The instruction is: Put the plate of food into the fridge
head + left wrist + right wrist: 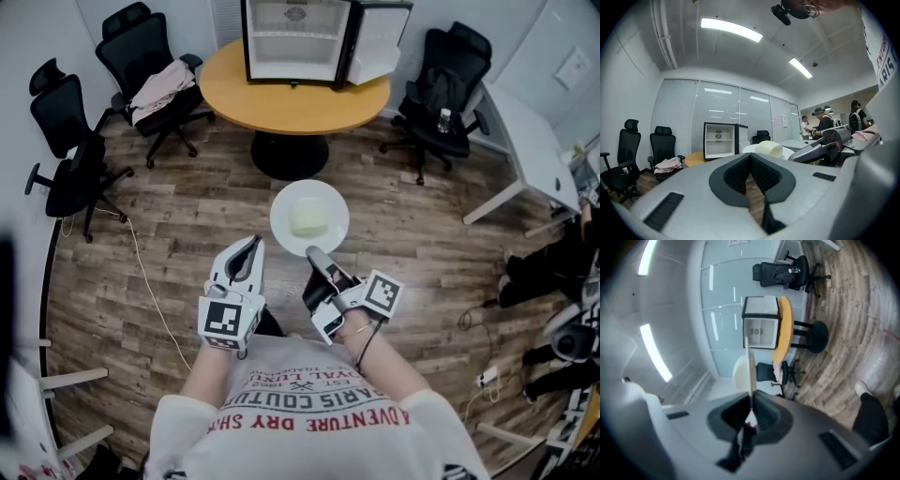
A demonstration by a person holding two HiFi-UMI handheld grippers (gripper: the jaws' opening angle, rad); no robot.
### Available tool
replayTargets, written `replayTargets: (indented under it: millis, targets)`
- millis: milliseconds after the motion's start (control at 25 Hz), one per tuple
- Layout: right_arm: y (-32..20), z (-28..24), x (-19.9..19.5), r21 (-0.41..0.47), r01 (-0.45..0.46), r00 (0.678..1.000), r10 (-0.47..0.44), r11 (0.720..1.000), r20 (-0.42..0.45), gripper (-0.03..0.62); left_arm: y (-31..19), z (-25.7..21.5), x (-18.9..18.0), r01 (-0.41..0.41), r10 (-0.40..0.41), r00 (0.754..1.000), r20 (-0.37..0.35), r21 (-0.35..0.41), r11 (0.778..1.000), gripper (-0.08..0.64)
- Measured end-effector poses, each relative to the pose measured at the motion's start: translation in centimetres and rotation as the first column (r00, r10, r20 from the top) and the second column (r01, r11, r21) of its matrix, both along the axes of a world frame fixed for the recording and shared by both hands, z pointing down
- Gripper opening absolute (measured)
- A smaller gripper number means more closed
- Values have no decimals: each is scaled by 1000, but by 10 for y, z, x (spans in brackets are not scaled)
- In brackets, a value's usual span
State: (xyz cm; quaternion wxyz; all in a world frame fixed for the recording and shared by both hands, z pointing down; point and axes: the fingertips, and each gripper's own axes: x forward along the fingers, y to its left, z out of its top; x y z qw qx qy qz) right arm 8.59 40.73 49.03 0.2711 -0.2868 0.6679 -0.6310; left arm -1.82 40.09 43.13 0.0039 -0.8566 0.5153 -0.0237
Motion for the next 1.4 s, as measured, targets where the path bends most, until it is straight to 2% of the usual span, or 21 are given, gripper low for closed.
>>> replayTargets:
  millis: [280, 520, 880, 1080, 1400]
  targets:
    - [-67, -5, 1, -16, -17, 1000, 17, 1000, -3, 37, -66, -4, 2, -20, 20, 1000, -1, -12, 1000, 32]
    - [-129, -4, -25, -24, -32, 999, 32, 999, -7, 37, -137, -6, -26, -28, 27, 999, -33, -12, 1000, 32]
    - [-248, -15, -57, -15, -110, 994, 110, 994, -8, 37, -261, -23, -64, -86, 87, 996, -25, 18, 996, 32]
    - [-315, -19, -77, -29, -143, 990, 143, 989, -7, 37, -329, -28, -88, -111, 111, 994, -17, 4, 994, 32]
    - [-356, -9, -88, -45, -150, 989, 150, 988, 5, 37, -363, -12, -95, -120, 120, 993, -1, -25, 993, 32]
